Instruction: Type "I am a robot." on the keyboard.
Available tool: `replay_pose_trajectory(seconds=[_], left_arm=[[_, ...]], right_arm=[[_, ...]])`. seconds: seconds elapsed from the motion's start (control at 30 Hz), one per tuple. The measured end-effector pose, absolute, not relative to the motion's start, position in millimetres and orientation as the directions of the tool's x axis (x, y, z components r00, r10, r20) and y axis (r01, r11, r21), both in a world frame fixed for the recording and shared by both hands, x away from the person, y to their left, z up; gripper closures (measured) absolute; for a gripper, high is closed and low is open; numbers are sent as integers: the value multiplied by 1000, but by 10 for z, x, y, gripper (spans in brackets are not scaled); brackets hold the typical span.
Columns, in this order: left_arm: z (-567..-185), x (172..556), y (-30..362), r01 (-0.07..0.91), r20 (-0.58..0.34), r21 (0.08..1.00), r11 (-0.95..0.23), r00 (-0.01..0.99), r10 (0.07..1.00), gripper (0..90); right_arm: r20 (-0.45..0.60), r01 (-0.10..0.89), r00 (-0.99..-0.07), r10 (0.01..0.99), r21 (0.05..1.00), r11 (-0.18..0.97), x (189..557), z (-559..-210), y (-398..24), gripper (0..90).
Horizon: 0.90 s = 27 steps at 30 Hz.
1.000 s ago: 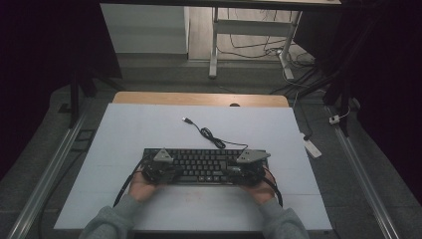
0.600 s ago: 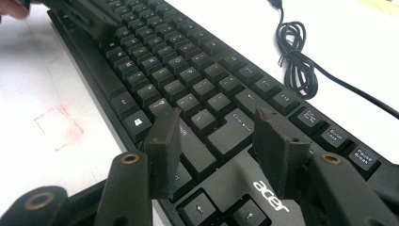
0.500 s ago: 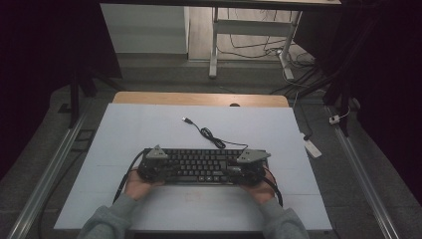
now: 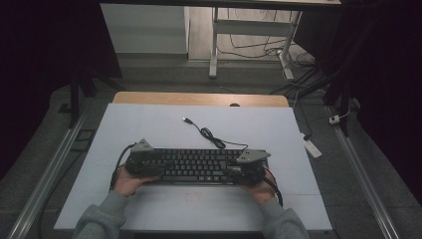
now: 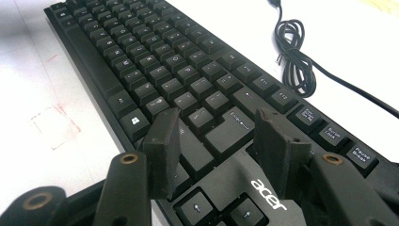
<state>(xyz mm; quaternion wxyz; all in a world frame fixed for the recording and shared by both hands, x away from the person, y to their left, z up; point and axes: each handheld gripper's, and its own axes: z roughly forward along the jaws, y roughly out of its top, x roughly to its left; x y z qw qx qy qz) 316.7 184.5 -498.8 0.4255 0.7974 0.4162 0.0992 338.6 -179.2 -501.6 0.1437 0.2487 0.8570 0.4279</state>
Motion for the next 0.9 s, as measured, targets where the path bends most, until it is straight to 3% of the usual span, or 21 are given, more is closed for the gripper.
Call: replay_pose_trajectory(seconds=[0.47,0.9], left_arm=[[-4992,3183,1861,595,-204,751,-285,621,757,313],[-5010,3192,1847,595,-196,745,-301,627,754,295]], right_arm=[[-35,300,-834,551,810,505,3383,-5002,-1786,518],[-29,276,-849,527,826,491,3425,-4903,-1617,521]])
